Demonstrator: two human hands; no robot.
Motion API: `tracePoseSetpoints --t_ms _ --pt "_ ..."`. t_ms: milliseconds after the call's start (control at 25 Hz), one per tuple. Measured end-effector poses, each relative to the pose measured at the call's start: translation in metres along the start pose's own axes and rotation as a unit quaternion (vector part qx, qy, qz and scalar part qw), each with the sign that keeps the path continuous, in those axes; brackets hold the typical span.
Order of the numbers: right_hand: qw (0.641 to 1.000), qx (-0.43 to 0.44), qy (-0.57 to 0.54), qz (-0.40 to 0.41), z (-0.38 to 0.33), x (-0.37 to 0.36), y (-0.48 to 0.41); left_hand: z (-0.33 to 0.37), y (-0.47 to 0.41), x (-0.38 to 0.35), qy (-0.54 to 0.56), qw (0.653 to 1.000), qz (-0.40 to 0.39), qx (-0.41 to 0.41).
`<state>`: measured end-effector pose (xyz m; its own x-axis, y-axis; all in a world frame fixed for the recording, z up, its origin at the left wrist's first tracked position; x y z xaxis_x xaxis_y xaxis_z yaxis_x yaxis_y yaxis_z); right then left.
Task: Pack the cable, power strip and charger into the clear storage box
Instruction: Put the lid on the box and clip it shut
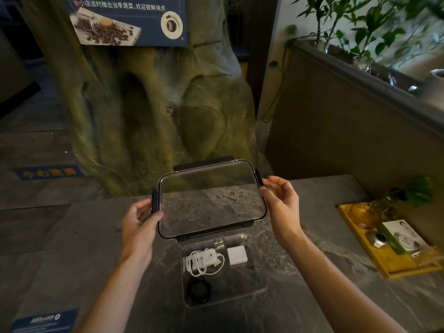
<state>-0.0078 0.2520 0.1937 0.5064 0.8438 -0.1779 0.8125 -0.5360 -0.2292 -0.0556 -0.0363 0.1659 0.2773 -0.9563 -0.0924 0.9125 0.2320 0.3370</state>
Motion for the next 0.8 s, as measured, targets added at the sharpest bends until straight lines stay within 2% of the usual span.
tracePoseSetpoints --t_ms 240,360,600,800 --pt "0.981 -0.109 0.136 -0.082 0.05 0.015 0.01 -0.045 -0.015 -0.001 -0.066 0.994 0.004 0.09" --pt "0.964 -0.119 0.213 -0.103 0.078 0.025 0.018 -0.07 -0.022 0.002 -0.096 0.989 0.017 0.114" --pt "0.939 -0.156 0.281 -0.126 0.114 0.035 0.03 -0.109 -0.022 0.001 -0.121 0.981 0.02 0.151" --pt "0.916 -0.173 0.331 -0.145 0.139 0.043 0.034 -0.137 -0.023 0.002 -0.197 0.966 0.036 0.163"
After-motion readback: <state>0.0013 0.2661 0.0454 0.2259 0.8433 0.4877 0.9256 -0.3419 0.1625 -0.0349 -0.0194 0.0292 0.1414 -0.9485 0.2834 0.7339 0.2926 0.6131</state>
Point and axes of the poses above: each hand's wrist, its own y-axis away from the middle knuckle, its own x-axis out of the back of the hand, z = x × y, the point moved 2 cm from there along -y, towards the middle knuckle, and after that the axes turned 13 degrees about x, right-handed, at the moved point
